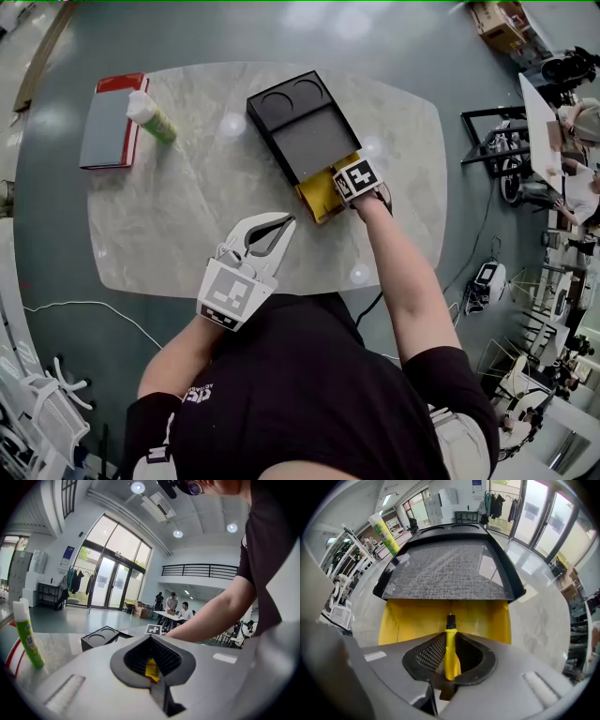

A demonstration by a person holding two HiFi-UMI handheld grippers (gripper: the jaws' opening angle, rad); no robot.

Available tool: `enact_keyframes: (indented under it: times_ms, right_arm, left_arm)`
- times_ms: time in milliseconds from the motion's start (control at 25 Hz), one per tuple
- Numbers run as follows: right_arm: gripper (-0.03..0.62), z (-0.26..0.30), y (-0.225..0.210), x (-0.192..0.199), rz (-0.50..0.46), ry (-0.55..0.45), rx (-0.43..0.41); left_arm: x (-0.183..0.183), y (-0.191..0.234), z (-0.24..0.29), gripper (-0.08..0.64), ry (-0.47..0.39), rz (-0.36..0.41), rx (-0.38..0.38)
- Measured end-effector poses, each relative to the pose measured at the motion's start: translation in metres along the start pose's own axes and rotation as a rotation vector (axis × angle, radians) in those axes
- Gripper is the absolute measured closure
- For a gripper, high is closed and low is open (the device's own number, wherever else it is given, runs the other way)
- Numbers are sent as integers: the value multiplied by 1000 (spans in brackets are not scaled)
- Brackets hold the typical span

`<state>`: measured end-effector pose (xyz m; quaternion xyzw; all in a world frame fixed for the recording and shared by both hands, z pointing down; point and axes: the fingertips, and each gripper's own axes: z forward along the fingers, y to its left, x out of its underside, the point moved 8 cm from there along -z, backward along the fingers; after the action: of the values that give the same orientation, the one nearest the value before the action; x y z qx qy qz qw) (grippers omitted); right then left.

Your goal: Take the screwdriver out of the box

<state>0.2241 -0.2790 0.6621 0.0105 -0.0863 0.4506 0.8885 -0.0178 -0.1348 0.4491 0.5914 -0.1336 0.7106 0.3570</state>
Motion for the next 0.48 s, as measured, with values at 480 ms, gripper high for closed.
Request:
enact_keyframes:
  times_ms: [480]
  right_arm:
    - [515, -21, -12, 3, 224, -66, -99]
  left_arm:
    - [-7, 11, -19, 558, -20, 7, -10]
